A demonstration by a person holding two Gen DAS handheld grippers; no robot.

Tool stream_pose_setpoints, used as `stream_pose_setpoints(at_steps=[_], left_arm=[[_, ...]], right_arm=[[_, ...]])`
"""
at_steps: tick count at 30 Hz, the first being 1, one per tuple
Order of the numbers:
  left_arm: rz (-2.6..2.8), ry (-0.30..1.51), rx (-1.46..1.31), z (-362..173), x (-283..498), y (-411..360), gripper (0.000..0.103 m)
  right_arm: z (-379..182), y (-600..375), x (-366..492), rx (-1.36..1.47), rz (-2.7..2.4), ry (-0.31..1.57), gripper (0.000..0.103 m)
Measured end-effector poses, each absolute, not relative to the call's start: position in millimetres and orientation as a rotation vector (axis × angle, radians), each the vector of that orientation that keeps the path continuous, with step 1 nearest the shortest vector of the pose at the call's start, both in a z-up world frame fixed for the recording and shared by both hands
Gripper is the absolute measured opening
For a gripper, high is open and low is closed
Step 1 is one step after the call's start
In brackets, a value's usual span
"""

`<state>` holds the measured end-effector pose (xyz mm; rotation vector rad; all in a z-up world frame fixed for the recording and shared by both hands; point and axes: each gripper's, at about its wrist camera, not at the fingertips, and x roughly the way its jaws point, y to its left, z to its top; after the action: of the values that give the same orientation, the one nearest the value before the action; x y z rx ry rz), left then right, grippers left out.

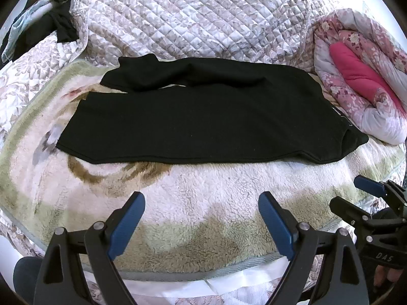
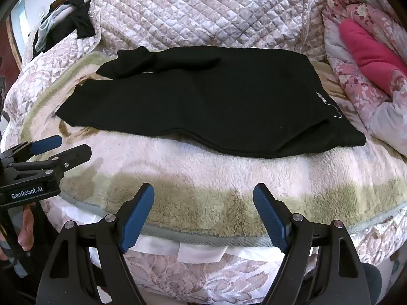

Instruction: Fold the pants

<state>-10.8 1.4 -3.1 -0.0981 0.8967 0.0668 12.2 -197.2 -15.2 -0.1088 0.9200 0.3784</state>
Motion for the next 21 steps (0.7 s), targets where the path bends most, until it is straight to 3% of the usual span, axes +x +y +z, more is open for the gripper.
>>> stream_pose_setpoints(at_steps=[21], left_arm=[[0.071, 0.905, -0.105, -9, -5, 12, 0.092]], right_arm=[[-22, -207, 22, -0.049, 0.377, 0.949, 0.08]])
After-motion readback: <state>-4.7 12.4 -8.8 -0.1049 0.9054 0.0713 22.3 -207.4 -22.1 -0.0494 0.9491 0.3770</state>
